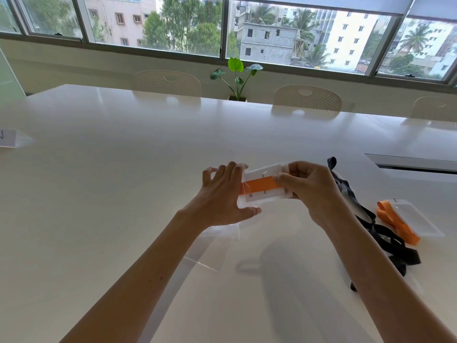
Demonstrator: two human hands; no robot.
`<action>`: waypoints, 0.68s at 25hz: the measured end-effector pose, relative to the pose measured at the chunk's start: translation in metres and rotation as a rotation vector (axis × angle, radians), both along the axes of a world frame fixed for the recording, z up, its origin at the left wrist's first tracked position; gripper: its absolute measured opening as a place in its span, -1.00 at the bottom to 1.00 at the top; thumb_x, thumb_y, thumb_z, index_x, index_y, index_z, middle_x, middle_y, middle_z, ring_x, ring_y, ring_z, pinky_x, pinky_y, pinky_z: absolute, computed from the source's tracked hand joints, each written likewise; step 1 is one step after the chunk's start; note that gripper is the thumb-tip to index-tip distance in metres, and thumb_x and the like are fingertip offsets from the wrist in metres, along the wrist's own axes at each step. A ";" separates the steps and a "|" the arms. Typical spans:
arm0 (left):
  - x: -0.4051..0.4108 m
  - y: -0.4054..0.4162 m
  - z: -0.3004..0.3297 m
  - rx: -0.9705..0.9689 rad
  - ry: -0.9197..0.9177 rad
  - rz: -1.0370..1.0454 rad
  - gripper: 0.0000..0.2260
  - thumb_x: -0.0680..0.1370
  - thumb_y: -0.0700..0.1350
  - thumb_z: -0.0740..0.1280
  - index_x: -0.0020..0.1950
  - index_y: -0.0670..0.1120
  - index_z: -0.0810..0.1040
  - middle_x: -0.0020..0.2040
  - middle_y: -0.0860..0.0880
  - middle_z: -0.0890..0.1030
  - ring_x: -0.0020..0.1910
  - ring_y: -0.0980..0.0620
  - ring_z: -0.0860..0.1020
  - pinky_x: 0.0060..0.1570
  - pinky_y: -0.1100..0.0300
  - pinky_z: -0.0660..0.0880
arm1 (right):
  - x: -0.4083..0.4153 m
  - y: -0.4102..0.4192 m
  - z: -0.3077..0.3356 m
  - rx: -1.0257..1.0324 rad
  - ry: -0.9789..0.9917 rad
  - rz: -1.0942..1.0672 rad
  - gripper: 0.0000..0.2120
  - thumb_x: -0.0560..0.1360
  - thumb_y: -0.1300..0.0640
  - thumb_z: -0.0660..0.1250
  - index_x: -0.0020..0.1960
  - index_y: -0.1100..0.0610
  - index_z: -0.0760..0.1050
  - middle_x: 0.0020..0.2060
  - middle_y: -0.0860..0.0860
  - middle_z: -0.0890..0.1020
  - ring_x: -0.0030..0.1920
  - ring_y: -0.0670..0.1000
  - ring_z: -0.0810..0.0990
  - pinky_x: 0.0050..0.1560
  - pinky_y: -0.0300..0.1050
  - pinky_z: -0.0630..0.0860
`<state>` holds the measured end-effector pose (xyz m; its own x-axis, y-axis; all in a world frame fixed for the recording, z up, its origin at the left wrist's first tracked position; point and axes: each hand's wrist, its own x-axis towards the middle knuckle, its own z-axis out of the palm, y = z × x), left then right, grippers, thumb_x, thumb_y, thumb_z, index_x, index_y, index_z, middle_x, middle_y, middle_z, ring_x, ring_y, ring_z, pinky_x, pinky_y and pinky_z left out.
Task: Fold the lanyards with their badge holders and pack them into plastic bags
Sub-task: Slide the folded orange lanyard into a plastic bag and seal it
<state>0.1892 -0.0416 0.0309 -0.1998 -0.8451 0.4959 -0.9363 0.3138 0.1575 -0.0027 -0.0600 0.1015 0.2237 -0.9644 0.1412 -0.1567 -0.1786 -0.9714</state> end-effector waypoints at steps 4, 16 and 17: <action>-0.005 0.001 -0.002 0.014 0.048 -0.058 -0.22 0.31 0.39 0.26 0.33 -0.08 0.22 0.16 -0.01 0.39 0.08 0.06 0.39 0.21 0.00 0.20 | -0.002 -0.007 -0.001 0.205 -0.071 0.089 -0.92 0.39 0.31 0.44 -0.12 0.28 0.60 -0.30 0.09 0.68 -0.31 -0.01 0.68 -0.28 -0.23 0.61; -0.020 0.002 0.002 0.153 0.143 -0.098 -0.12 0.27 0.43 0.33 0.40 0.00 0.10 0.26 -0.01 0.38 0.16 0.02 0.38 0.05 0.09 0.20 | 0.018 -0.002 -0.025 0.261 -0.023 0.133 -0.76 0.37 0.27 0.48 -0.24 0.15 0.40 -0.49 0.01 0.55 -0.52 -0.08 0.53 -0.53 -0.27 0.46; -0.017 0.004 0.009 0.265 0.241 -0.134 -0.13 0.27 0.42 0.34 0.41 0.06 0.08 0.24 0.02 0.41 0.16 0.04 0.39 0.06 0.10 0.23 | 0.018 -0.003 -0.025 0.235 -0.009 0.147 -0.77 0.37 0.29 0.47 -0.25 0.16 0.41 -0.49 0.02 0.55 -0.53 -0.09 0.52 -0.52 -0.27 0.46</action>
<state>0.1727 -0.0378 0.0397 -0.2219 -0.9244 0.3102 -0.8159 0.3502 0.4601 0.0155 -0.0631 0.0762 0.3632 -0.9282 -0.0805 -0.1373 0.0321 -0.9900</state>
